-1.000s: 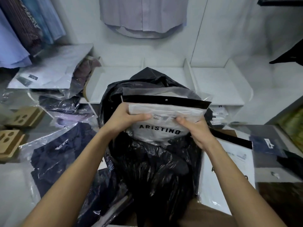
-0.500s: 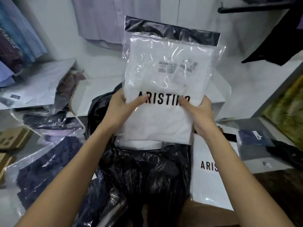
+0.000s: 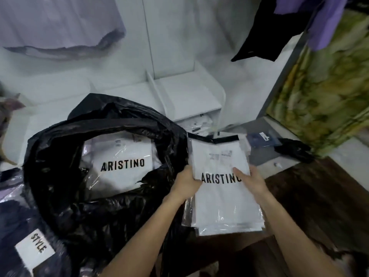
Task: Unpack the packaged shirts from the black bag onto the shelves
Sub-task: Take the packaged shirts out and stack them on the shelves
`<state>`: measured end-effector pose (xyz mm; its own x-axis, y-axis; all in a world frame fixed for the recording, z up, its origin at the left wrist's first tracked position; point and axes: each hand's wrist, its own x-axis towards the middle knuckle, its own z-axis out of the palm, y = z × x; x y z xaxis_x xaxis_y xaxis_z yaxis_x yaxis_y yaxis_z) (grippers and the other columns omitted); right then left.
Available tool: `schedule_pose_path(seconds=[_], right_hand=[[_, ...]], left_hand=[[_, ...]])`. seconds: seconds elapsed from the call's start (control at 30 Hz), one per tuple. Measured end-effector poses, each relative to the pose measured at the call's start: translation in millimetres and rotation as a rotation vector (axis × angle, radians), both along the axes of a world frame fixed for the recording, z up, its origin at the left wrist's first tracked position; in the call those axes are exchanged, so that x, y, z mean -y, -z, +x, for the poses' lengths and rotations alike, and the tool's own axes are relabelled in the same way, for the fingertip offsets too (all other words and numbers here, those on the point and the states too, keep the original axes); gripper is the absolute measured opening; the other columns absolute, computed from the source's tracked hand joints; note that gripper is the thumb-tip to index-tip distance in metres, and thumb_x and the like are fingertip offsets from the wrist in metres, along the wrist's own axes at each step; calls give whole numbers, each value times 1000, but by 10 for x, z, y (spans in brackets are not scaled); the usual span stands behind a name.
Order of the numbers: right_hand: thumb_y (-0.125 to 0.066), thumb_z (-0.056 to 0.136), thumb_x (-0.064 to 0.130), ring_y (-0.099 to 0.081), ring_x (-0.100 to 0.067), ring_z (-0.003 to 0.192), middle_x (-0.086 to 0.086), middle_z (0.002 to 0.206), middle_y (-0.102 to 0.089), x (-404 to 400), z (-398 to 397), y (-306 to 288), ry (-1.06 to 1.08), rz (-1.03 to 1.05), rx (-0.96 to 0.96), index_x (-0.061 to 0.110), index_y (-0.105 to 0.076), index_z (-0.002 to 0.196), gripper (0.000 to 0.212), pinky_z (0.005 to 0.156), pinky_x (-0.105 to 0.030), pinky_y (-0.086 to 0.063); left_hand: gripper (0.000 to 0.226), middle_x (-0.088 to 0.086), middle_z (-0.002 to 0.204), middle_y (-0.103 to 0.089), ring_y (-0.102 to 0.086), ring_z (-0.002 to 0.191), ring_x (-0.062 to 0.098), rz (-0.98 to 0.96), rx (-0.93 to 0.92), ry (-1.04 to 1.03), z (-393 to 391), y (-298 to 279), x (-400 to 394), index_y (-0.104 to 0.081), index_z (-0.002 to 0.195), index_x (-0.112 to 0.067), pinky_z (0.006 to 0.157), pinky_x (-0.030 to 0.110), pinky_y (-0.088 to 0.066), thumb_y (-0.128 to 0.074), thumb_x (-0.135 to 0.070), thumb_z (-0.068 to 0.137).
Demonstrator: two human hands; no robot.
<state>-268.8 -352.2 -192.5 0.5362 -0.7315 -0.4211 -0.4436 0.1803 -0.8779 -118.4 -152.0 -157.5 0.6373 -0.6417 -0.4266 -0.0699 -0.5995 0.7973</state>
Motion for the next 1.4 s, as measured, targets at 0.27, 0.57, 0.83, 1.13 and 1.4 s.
schedule_pose_path(seconds=[0.27, 0.57, 0.83, 1.13, 1.4], right_hand=[[-78, 84, 50, -70, -25, 96, 1, 106, -71, 47, -191, 180, 95, -175, -191, 17, -57, 126, 58, 89, -43, -58], [-79, 85, 38, -41, -38, 128, -19, 140, -41, -125, -2, 4, 93, -454, -410, 12, -43, 147, 76, 108, -47, -38], [-73, 93, 27, -63, -6, 97, 11, 115, -56, -1018, 1030, -731, -312, -544, 252, 31, -63, 120, 28, 85, -18, -49], [-66, 81, 45, -60, -31, 117, -11, 126, -66, -1828, 2634, -506, -671, -283, -202, 19, -67, 118, 45, 103, -43, -52], [-94, 68, 35, -69, -18, 90, -3, 106, -73, -2028, 2843, -169, -408, 155, -88, 12, -66, 109, 54, 77, -33, -59]], left_hand=[[61, 11, 128, -64, -65, 110, 27, 249, 56, 130, -32, 350, 109, -41, 140, -7, 90, 31, -54, -70, -31, 92], [61, 10, 130, -55, -60, 114, 23, 175, 177, 181, -5, -130, -30, -46, 147, -18, 97, 24, -48, -69, -30, 92], [16, -8, 95, -73, -67, 83, 7, -38, 323, -267, 805, -896, -1095, -70, 107, -29, 72, 19, -49, -64, -21, 95], [53, -1, 147, -56, -54, 132, 12, 41, 443, -185, 1811, -1630, -1714, -48, 150, -22, 119, 28, -33, -62, -26, 98], [53, -7, 158, -42, -39, 144, 12, 155, 456, -68, 2109, -1880, -1705, -40, 155, -28, 116, 23, -27, -49, -29, 103]])
